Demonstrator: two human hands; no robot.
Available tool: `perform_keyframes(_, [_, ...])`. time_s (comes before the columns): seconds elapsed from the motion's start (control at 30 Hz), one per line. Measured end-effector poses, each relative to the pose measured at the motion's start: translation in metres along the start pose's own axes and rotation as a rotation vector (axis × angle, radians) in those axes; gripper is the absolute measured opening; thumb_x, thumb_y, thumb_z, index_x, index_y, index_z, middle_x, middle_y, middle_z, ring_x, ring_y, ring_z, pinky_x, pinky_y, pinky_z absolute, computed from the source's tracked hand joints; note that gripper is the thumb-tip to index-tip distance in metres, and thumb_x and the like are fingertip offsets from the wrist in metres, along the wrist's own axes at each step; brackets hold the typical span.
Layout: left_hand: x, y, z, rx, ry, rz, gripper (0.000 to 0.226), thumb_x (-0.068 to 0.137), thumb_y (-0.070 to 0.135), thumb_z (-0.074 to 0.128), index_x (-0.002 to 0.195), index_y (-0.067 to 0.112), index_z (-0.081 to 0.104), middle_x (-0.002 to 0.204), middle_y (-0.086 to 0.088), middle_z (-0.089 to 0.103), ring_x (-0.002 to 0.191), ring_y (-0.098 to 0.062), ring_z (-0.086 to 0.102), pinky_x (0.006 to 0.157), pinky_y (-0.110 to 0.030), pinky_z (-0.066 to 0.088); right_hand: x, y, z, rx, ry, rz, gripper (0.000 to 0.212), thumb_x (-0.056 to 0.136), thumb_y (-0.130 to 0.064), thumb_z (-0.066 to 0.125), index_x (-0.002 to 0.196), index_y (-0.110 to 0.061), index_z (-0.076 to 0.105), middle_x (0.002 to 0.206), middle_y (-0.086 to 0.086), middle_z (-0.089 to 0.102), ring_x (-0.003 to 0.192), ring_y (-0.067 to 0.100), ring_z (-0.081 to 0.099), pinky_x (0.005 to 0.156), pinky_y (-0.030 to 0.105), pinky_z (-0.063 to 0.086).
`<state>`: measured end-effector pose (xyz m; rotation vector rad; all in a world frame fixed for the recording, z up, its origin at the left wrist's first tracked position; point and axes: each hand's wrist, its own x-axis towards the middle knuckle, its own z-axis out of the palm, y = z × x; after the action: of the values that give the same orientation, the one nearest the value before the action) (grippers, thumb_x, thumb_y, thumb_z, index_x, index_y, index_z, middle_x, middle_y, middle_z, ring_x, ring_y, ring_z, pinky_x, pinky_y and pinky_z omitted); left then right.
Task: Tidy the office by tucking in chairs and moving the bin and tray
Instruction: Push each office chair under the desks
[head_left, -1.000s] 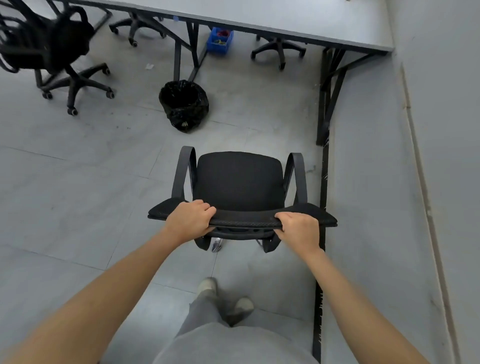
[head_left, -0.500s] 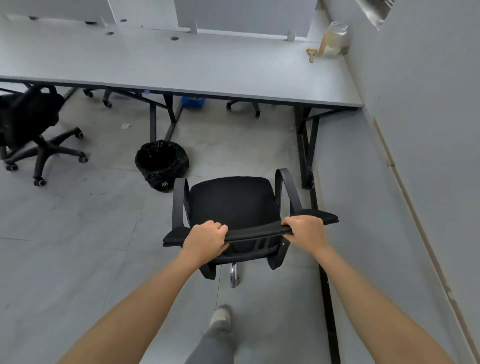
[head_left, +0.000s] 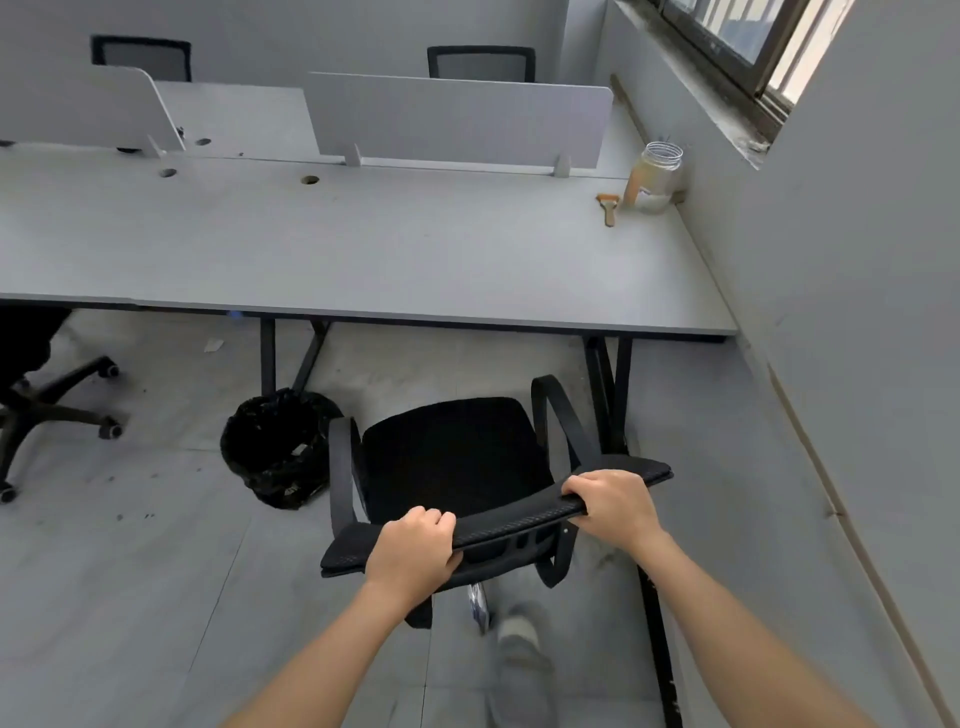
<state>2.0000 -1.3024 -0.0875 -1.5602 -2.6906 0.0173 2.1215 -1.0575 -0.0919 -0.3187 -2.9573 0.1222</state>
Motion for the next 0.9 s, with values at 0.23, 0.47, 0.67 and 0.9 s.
perform_keyframes(0.23, [0.107, -0.024, 0.000, -0.043, 0.036, -0.106, 0.039, 0.044, 0.041, 0.084, 0.055, 0.021, 0.052, 0.046, 0.009, 0.049, 0.041, -0.008, 0.047, 0.040, -0.014, -0.001, 0.108, 0.070, 0.009, 0.025, -0.125, -0.018, 0.015, 0.069, -0.035, 0.069, 0.081, -0.026, 0.070, 0.071, -0.010, 0.070, 0.067, 0.014, 0.067, 0.054, 0.025, 0.049])
perform_keyframes(0.47, [0.159, -0.050, 0.004, -0.185, 0.168, -0.174, 0.029, 0.081, 0.039, 0.046, 0.083, 0.019, 0.068, 0.073, 0.008, 0.068, 0.063, -0.012, 0.063, 0.051, -0.023, 0.049, 0.190, 0.100, 0.010, -0.007, -0.290, -0.038, 0.025, 0.086, -0.039, 0.053, 0.106, -0.029, 0.064, 0.099, -0.010, 0.068, 0.093, 0.014, 0.061, 0.070, 0.026, 0.046])
perform_keyframes(0.67, [0.194, -0.079, 0.002, -0.159, 0.166, -0.131, 0.028, 0.061, 0.023, 0.085, 0.083, 0.015, 0.070, 0.080, -0.002, 0.068, 0.071, -0.019, 0.065, 0.054, -0.027, 0.052, 0.220, 0.112, 0.015, 0.055, -0.225, -0.100, 0.045, 0.081, -0.038, 0.063, 0.122, -0.020, 0.057, 0.116, -0.003, 0.065, 0.111, 0.020, 0.057, 0.093, 0.034, 0.043])
perform_keyframes(0.9, [0.196, -0.113, 0.006, -0.221, 0.238, -0.051, 0.035, 0.061, 0.023, 0.085, 0.090, 0.012, 0.069, 0.078, 0.000, 0.069, 0.067, -0.017, 0.066, 0.056, -0.026, 0.052, 0.197, 0.124, 0.020, 0.027, -0.026, -0.017, 0.052, 0.083, -0.052, 0.050, 0.117, -0.014, 0.059, 0.119, 0.004, 0.063, 0.114, 0.026, 0.057, 0.100, 0.042, 0.042])
